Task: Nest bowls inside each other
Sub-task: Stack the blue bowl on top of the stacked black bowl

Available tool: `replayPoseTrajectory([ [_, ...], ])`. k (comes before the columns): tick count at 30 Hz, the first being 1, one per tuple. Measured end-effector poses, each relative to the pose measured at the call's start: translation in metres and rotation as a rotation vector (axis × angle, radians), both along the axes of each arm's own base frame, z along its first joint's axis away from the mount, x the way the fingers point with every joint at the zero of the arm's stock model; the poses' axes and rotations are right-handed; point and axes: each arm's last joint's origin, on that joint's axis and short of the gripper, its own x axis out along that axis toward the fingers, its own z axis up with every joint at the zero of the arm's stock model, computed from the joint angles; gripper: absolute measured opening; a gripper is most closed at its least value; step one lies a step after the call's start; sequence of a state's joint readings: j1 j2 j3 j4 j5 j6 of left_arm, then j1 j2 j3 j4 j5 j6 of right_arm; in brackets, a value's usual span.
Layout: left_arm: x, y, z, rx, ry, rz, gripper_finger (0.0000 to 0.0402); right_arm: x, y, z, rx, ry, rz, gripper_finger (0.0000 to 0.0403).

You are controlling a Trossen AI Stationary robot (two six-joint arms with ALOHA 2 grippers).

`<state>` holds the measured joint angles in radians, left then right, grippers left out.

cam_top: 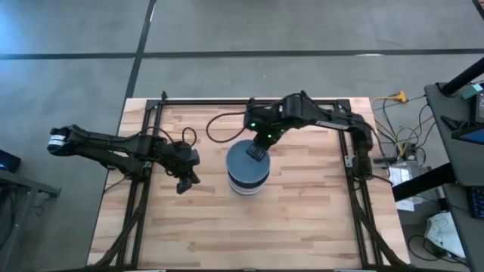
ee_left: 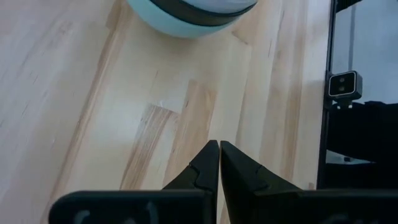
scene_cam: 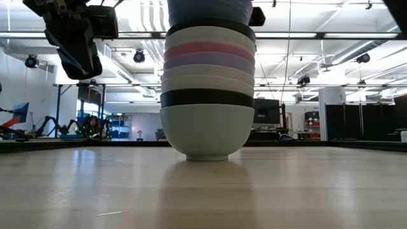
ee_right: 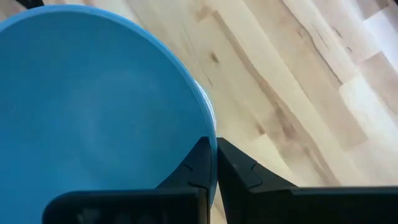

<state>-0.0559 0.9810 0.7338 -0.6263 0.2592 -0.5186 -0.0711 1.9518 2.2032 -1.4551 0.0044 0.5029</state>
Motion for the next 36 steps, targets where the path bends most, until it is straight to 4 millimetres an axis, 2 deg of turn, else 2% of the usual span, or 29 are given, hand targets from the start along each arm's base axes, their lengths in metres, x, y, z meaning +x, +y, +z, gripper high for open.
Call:
replayPoseTrajectory([
  [4,0.001,0.0,0.001,-0.002,-0.019,0.002,0.0,0.01,-0.001,-0.007,-0.012,0.099,0.056,0.0009],
  [7,0.002,0.0,0.001,-0.002,-0.019,0.002,0.0,0.019,-0.001,-0.011,-0.021,0.083,0.086,0.0009],
  [13,0.002,0.0,0.001,-0.016,-0.016,0.021,0.0,0.026,-0.002,-0.023,-0.021,0.125,0.122,0.0009],
  [36,0.004,0.0,0.001,-0.016,-0.026,0.02,0.0,0.029,-0.006,-0.028,-0.04,0.134,0.166,0.0009],
])
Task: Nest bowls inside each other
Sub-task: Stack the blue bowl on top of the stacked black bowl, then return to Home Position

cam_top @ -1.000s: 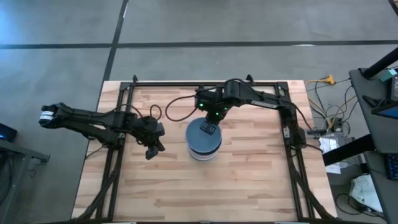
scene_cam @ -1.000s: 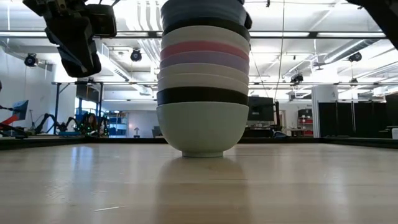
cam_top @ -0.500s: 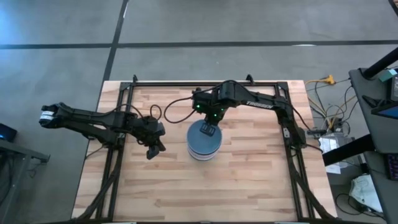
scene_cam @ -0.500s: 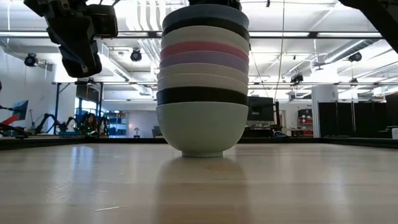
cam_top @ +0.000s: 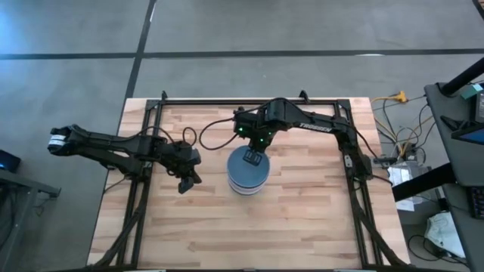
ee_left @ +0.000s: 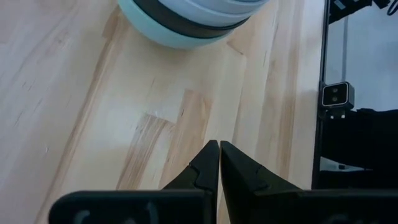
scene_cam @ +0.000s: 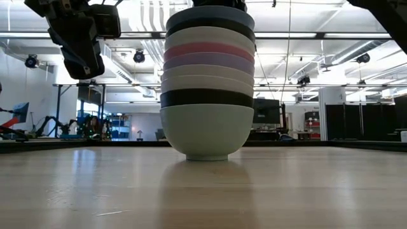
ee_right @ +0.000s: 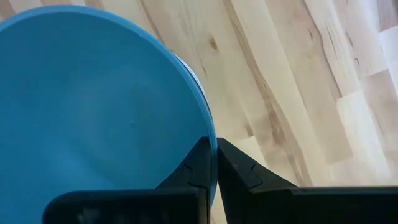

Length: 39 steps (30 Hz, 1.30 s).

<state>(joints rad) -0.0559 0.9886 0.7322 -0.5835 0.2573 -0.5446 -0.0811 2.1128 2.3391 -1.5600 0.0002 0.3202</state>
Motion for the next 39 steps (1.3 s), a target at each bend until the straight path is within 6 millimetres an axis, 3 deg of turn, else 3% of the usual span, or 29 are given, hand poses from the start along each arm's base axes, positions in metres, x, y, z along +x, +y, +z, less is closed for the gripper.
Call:
replayPoseTrajectory([
  [12,0.0,0.0,0.0,0.0,-0.001,-0.001,0.0,0.003,0.0,-0.019,-0.001,0.04,0.018,0.0009],
  [20,-0.001,0.0,0.001,-0.001,-0.003,-0.001,0.0,0.005,0.0,-0.018,0.0,0.024,0.02,0.0011],
  [33,-0.001,0.0,0.0,-0.001,-0.002,-0.002,0.0,0.005,0.0,-0.017,-0.001,0.02,0.008,0.0115],
  [39,-0.001,0.0,0.0,-0.001,-0.002,-0.002,0.0,0.001,0.001,-0.002,-0.004,-0.022,0.008,0.0139],
])
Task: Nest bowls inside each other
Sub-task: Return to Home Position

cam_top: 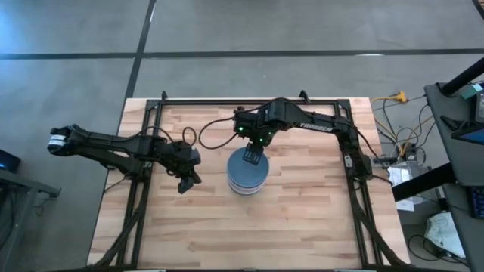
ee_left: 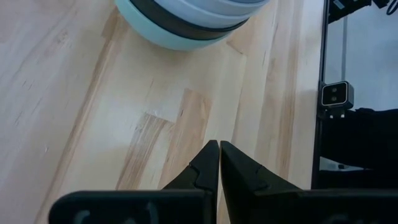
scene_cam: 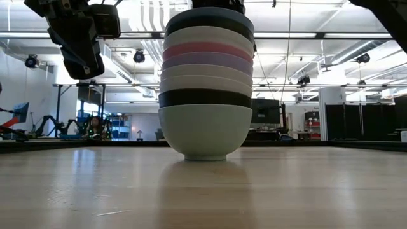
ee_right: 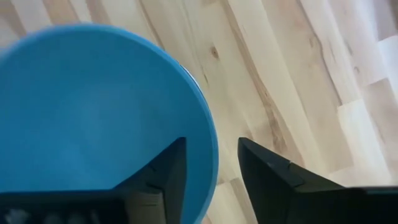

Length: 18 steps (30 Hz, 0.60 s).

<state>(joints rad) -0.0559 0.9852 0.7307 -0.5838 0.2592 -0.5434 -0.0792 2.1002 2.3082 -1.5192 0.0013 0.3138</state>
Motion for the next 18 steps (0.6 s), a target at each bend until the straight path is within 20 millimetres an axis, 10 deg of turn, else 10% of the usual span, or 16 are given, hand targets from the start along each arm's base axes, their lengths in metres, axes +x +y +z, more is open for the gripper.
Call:
replayPoseTrajectory([
  [9,0.0,0.0,0.0,0.0,-0.001,0.001,0.0,-0.033,0.019,0.05,-0.006,-0.131,0.041,0.0132],
  [18,0.015,-0.001,0.017,-0.038,-0.219,0.026,0.0,-0.092,0.086,0.103,-0.217,-0.496,0.063,0.0116],
])
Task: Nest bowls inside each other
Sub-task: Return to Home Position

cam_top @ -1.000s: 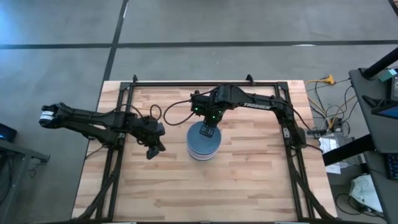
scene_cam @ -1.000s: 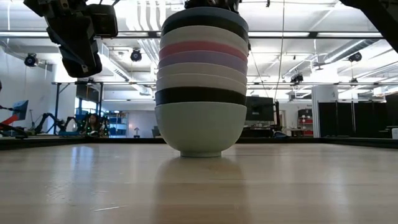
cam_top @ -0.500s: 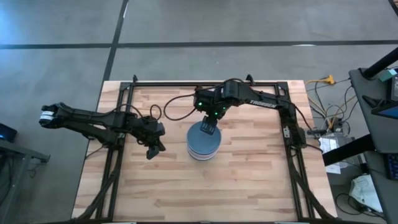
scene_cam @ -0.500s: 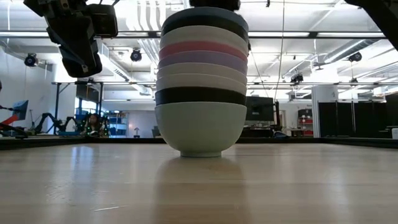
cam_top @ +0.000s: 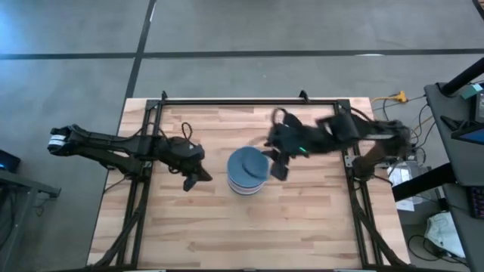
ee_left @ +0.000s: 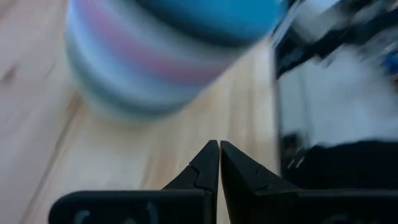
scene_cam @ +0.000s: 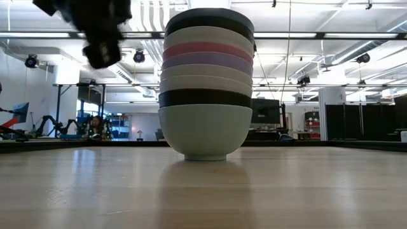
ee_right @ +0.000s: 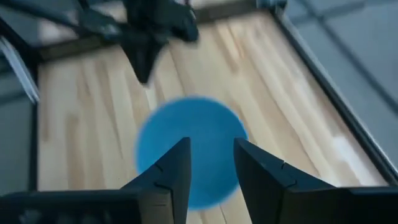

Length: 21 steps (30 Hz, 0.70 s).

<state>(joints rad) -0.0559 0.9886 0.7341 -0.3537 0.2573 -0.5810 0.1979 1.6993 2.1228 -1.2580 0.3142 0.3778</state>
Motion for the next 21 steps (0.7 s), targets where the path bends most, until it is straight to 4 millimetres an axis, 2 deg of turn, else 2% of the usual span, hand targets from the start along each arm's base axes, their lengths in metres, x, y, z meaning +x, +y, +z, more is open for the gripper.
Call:
replayPoseTrajectory([
  [4,0.012,0.0,0.02,-0.017,-0.237,0.026,0.0,-0.018,0.021,-0.002,-0.015,-0.207,-0.013,0.0114],
  [7,0.018,0.003,0.044,-0.022,-0.494,0.059,0.0,-0.017,0.023,-0.01,0.011,-0.398,0.011,0.0114],
  [10,0.019,0.014,0.067,-0.015,-0.71,0.116,0.0,-0.014,0.007,-0.009,0.02,-0.631,0.092,0.0114],
  [13,0.014,0.032,0.09,0.017,-0.855,0.193,0.0,-0.023,-0.024,-0.002,0.057,-0.827,0.153,0.0114],
  [15,0.006,0.045,0.101,0.069,-0.902,0.249,0.0,-0.041,-0.045,0.001,0.07,-0.871,0.165,0.0114],
  [17,-0.006,0.054,0.112,0.127,-0.953,0.293,0.0,-0.067,-0.06,0.002,0.064,-0.898,0.167,0.0113],
  [21,-0.04,0.057,0.124,0.208,-1.057,0.339,0.0,-0.141,-0.068,0.006,0.025,-1.035,0.134,0.0101],
])
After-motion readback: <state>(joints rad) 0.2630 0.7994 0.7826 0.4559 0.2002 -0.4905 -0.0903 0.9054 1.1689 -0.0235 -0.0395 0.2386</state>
